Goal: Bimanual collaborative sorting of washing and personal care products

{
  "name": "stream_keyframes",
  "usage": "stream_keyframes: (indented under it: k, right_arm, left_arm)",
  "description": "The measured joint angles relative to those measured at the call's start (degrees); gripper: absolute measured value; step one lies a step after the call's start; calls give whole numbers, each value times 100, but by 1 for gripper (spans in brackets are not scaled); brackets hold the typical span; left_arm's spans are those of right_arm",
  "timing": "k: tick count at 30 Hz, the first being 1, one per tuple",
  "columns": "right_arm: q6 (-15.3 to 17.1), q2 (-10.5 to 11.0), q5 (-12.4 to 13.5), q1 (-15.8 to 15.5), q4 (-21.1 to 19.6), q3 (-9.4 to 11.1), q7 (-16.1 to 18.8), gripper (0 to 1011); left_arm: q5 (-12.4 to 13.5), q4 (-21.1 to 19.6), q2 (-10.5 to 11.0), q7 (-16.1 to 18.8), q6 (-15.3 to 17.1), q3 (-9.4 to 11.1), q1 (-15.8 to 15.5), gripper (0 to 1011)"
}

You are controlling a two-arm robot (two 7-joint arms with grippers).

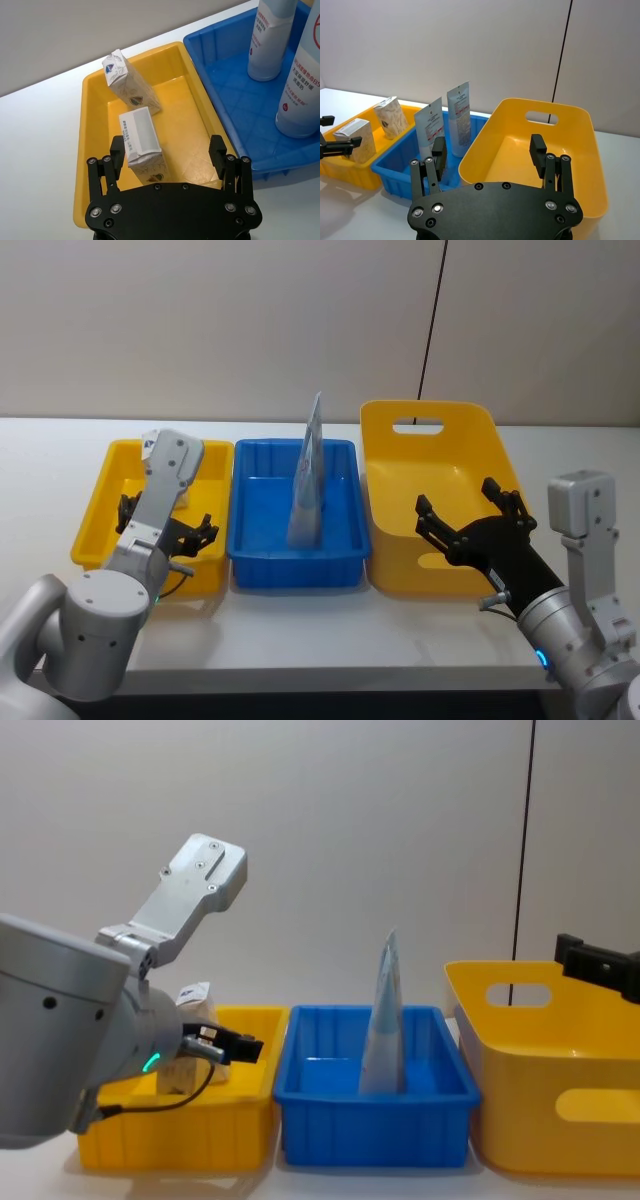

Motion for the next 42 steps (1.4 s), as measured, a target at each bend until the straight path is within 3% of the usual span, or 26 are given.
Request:
stream_keyframes:
  k: [27,42]
  right_arm:
    - [0,0,0,0,0,0,0,1002]
    - [0,0,0,0,0,0,0,1002]
  left_arm:
    - [-10,554,-201,-23,-389,-257,-130,1001]
    - [-33,738,-258,-124,-372,-403,-255,1001]
